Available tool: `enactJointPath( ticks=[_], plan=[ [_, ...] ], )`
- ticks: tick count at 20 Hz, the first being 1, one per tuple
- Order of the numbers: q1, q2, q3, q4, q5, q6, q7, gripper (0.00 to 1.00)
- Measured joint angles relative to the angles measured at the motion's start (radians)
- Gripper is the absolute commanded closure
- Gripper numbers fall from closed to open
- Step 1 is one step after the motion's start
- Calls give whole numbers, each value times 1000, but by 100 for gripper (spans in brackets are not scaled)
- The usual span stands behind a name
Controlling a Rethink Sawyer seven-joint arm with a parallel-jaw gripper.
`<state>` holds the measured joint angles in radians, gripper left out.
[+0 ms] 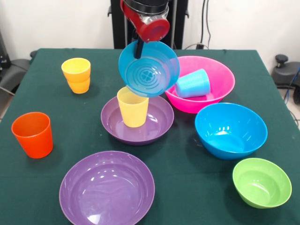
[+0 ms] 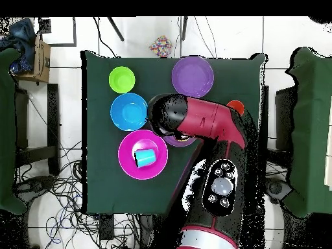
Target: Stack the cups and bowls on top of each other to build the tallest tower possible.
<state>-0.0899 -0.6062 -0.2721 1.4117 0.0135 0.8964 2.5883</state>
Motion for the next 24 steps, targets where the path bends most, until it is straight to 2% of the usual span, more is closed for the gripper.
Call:
enactJointPath(
  ticks=[18,24],
  plan=[
    [-8,-4,22,0,-4,0,0,100],
    [-23,-13,29,0,-31,0,0,100]
  ],
)
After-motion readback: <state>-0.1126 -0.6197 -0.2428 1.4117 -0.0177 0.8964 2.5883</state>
